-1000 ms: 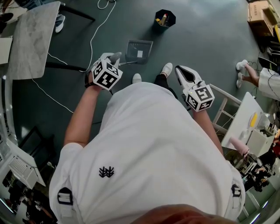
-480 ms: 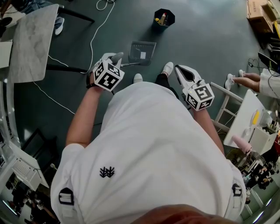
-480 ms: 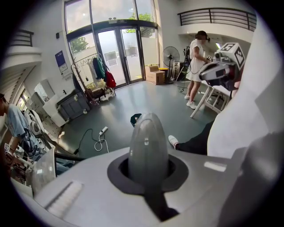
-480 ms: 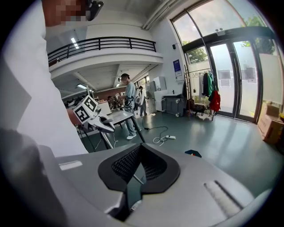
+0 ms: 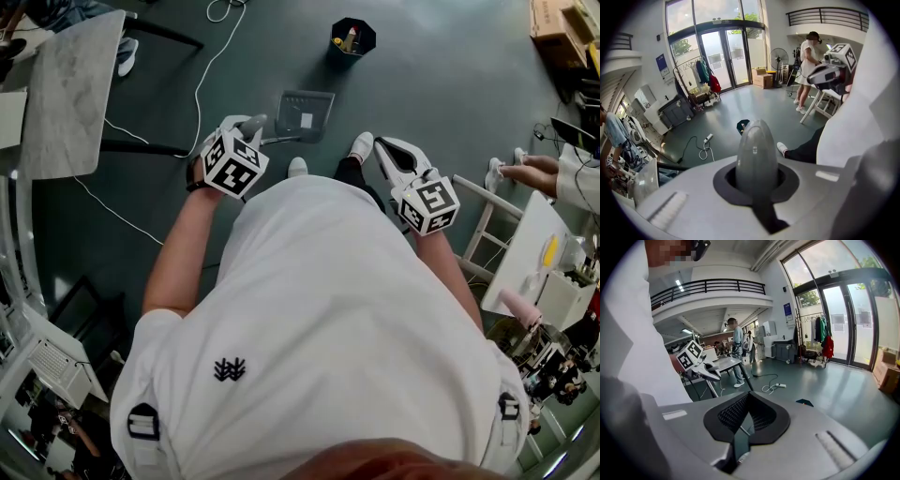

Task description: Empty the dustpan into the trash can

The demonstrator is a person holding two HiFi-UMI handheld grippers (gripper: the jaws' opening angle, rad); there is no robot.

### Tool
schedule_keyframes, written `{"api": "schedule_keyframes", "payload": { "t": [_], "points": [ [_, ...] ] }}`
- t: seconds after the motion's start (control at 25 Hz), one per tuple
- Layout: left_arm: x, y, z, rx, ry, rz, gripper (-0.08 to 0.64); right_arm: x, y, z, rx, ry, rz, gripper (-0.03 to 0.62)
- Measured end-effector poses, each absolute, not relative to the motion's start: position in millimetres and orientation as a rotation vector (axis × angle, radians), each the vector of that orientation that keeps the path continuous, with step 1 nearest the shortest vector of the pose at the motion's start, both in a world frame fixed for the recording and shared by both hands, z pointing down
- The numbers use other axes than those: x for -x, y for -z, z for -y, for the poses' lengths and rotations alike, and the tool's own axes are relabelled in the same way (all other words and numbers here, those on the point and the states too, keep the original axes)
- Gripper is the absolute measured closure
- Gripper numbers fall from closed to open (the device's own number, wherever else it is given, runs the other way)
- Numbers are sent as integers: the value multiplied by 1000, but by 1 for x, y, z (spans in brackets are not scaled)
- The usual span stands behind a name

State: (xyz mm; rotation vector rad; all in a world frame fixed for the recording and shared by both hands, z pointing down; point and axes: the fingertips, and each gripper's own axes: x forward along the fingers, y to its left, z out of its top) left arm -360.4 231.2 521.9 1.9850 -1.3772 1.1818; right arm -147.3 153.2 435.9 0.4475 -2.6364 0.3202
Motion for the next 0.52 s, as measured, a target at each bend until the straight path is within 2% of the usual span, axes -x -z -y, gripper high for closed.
{"api": "schedule_keyframes", "payload": {
  "t": [0.52],
  "points": [
    [361,-521,-227,-1984,-1185,1389,499,151,-435,-150,-432,-307,2646,591]
  ]
}}
